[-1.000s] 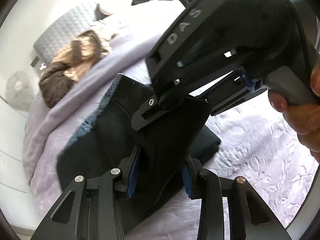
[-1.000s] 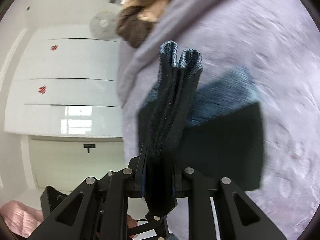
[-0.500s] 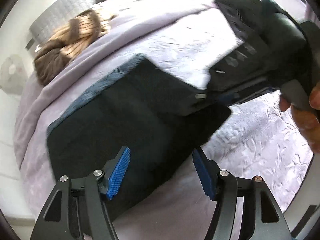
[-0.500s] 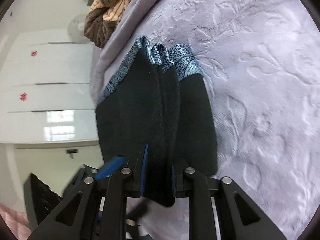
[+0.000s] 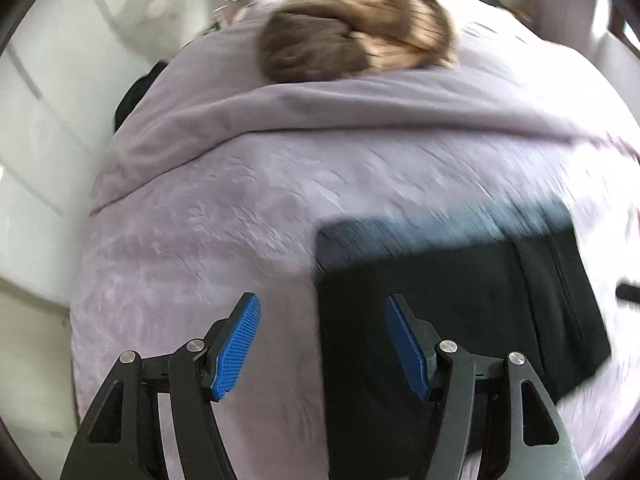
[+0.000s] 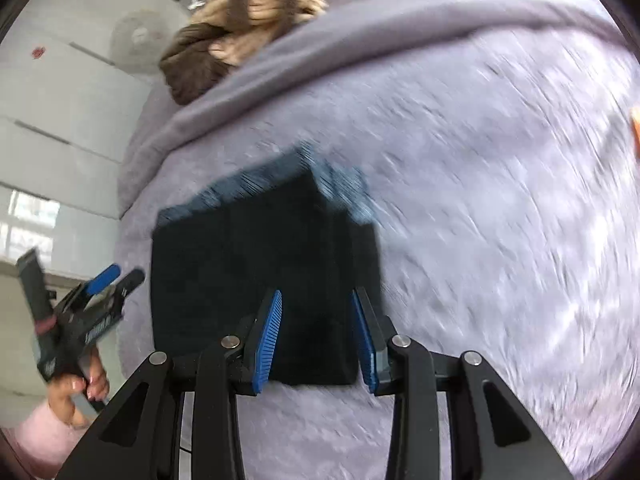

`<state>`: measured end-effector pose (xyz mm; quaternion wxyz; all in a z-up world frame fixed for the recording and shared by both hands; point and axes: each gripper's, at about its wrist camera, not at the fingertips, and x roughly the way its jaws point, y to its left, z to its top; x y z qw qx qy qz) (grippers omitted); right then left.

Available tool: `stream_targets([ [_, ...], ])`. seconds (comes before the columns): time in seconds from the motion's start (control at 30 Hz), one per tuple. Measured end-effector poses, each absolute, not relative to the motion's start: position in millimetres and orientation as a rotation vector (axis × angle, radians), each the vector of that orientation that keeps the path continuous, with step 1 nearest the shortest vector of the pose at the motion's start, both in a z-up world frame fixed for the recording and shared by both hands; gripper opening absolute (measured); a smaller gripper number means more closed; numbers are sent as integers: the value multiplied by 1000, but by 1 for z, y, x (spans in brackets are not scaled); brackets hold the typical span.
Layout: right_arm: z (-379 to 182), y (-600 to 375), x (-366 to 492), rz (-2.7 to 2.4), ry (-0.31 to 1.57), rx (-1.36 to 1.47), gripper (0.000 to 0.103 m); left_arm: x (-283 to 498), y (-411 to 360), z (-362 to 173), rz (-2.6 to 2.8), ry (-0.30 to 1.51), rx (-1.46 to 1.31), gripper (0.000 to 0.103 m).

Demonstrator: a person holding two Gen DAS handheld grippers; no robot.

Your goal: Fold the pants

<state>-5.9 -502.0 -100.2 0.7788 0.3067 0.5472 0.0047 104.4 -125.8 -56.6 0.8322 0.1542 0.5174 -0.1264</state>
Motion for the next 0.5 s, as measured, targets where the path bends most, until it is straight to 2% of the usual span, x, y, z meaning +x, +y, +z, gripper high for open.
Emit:
stream_targets([
  [0.13, -106, -479, 36, 51, 1207, 593, 39, 141, -124, -88, -201, 1193, 290, 66],
  [0.3, -141, -453, 18, 35, 1328, 510, 39, 131, -128, -121, -235, 1213, 356, 67],
  [0.5, -145, -445, 12, 4, 1317, 437, 38, 134, -126, -108, -230, 1220, 352, 68],
])
